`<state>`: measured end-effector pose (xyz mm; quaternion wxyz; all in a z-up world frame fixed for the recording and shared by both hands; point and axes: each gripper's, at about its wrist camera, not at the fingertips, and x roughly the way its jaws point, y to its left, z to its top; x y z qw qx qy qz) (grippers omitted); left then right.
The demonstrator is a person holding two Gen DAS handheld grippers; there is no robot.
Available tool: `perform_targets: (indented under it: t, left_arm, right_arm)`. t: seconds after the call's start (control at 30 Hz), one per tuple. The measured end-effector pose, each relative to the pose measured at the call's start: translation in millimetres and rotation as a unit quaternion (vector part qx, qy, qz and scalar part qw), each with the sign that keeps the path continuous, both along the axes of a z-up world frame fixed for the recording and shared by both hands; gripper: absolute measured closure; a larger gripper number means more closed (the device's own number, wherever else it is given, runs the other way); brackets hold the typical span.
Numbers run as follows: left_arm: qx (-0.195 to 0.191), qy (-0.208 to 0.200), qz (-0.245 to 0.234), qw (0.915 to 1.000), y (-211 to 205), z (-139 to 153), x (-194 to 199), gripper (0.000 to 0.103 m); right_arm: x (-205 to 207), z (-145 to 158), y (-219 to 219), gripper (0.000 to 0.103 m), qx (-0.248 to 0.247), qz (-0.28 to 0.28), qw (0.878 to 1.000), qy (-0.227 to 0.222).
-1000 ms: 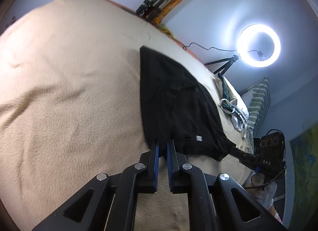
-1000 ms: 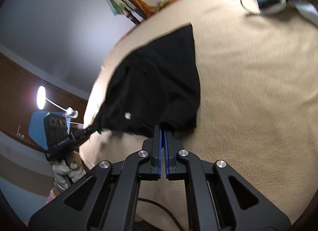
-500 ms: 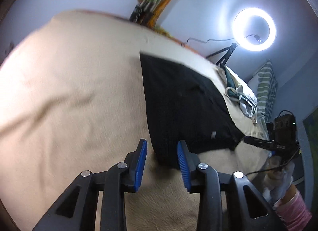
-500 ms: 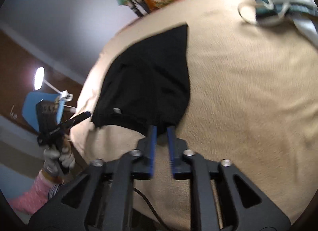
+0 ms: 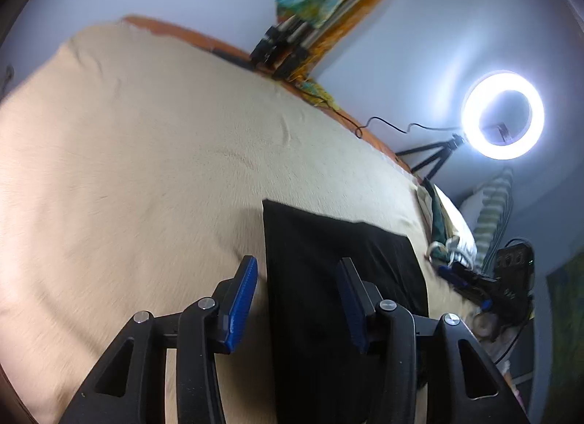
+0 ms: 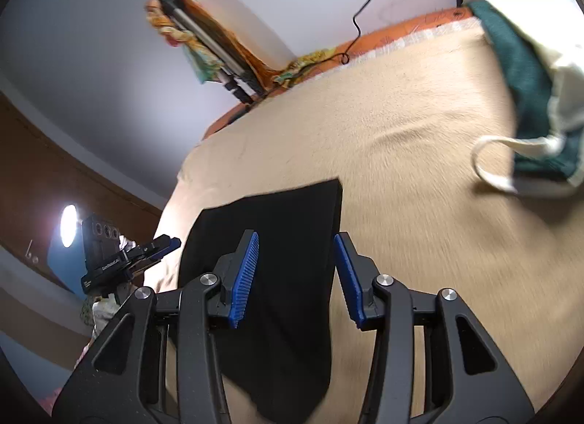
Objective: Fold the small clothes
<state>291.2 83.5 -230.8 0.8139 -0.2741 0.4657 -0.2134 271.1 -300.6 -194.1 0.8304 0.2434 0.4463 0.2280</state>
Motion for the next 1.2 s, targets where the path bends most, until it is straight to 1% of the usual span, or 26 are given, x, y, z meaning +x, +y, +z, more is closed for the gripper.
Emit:
perform_targets:
  t: [0.07, 0.1, 0.13, 0.17, 0.2, 0.23, 0.27, 0.3, 0.33, 0.4, 0.43, 0.53, 0.6, 0.63, 0.67, 0.7, 0.73, 0.8, 0.83, 0.93, 1.07, 1.13, 1.2]
  left_arm:
    - [-0.013, 0.012, 0.003, 0.9998, -1.9, -8.4, 11.0, 0.063]
    - [-0.022, 0.016, 0.002, 0.9996, -3.4, -12.5, 15.8, 0.069]
    - [-0.030, 0.019, -0.001, 0.9994, -4.8, -15.6, 19.3, 0.073]
    - [-0.035, 0.022, -0.005, 0.9991, -6.6, -18.7, 22.6, 0.075]
    - [-0.035, 0.021, -0.006, 0.9992, -8.6, -20.8, 25.3, 0.083]
    - [-0.032, 0.020, -0.004, 0.9993, -9.9, -22.0, 27.1, 0.094]
    - [-0.032, 0.021, 0.001, 0.9993, -9.6, -24.0, 28.4, 0.099]
    - [-0.034, 0.020, 0.010, 0.9992, -8.1, -24.9, 28.4, 0.103]
    - [-0.036, 0.016, 0.018, 0.9991, -6.1, -24.8, 28.1, 0.103]
    - [-0.028, -0.004, 0.045, 0.9986, -0.7, -21.3, 25.4, 0.103]
    - [-0.024, -0.012, 0.052, 0.9983, 0.0, -20.9, 25.9, 0.103]
    - [-0.013, -0.001, 0.052, 0.9985, -2.5, -27.5, 29.5, 0.103]
    - [-0.007, -0.010, 0.052, 0.9986, -4.3, -24.5, 28.7, 0.103]
    - [-0.002, -0.016, 0.054, 0.9984, -4.5, -21.4, 27.1, 0.099]
    - [0.013, -0.021, 0.061, 0.9978, -3.0, -17.3, 24.2, 0.092]
    - [0.018, -0.026, 0.066, 0.9974, -0.5, -14.1, 21.3, 0.079]
    - [0.018, -0.031, 0.073, 0.9967, 3.3, -10.1, 17.1, 0.075]
    - [0.013, -0.039, 0.073, 0.9965, 8.9, -4.2, 9.6, 0.075]
    - [0.019, -0.045, 0.070, 0.9963, 8.6, -0.9, 6.5, 0.075]
    - [0.028, -0.055, 0.051, 0.9968, 2.6, 6.0, 3.5, 0.075]
    - [-0.003, -0.054, 0.017, 0.9984, -15.2, 6.9, 8.9, 0.075]
    - [0.007, -0.052, -0.006, 0.9986, -29.3, 5.7, 14.2, 0.075]
    - [0.016, -0.047, -0.018, 0.9986, -38.4, 3.5, 18.6, 0.073]
  right_arm:
    - [21.8, -12.3, 6.9, 0.058, -0.004, 0.000, 1.000, 0.012]
    - [27.8, -16.7, 8.6, 0.058, -0.003, 0.000, 1.000, 0.017]
    - [36.5, -23.9, 12.1, 0.058, 0.002, 0.004, 1.000, 0.025]
    - [42.3, -29.8, 15.3, 0.058, 0.006, 0.008, 0.999, 0.032]
    - [45.2, -32.4, 17.0, 0.060, 0.007, 0.010, 0.999, 0.034]
    - [49.2, -36.0, 20.6, 0.072, 0.004, 0.012, 0.999, 0.037]
    - [51.1, -38.4, 23.6, 0.094, 0.000, 0.014, 0.999, 0.039]
    - [53.3, -40.3, 28.2, 0.096, -0.008, 0.016, 0.999, 0.042]
    - [52.7, -39.2, 29.6, 0.098, -0.019, 0.016, 0.999, 0.036]
    - [48.7, -30.4, 35.9, 0.098, -0.062, 0.015, 0.998, 0.001]
    - [48.2, -28.9, 35.6, 0.098, -0.070, 0.015, 0.997, -0.005]
    - [53.8, -33.3, 33.7, 0.098, -0.079, 0.014, 0.997, 0.006]
    - [54.4, -34.8, 31.4, 0.098, -0.080, 0.009, 0.997, 0.008]
    - [55.8, -35.4, 27.9, 0.098, -0.077, 0.000, 0.997, 0.012]
    - [57.0, -36.1, 22.5, 0.098, -0.074, -0.014, 0.997, 0.018]
    - [57.9, -36.2, 14.6, 0.098, -0.072, -0.033, 0.997, 0.024]
    - [58.8, -35.2, 7.1, 0.097, -0.076, -0.054, 0.995, 0.026]
    - [57.4, -29.4, 1.0, 0.095, -0.082, -0.070, 0.994, 0.018]
    - [56.3, -25.2, 0.1, 0.095, -0.080, -0.069, 0.994, 0.010]
    - [48.6, -11.0, 7.4, 0.095, -0.064, -0.041, 0.997, -0.024]
    - [44.9, -5.6, 29.7, 0.095, -0.047, 0.021, 0.998, -0.038]
    - [43.5, -7.3, 42.5, 0.095, -0.060, 0.045, 0.996, -0.037]
    - [44.3, -12.1, 54.6, 0.095, -0.089, 0.062, 0.994, -0.032]
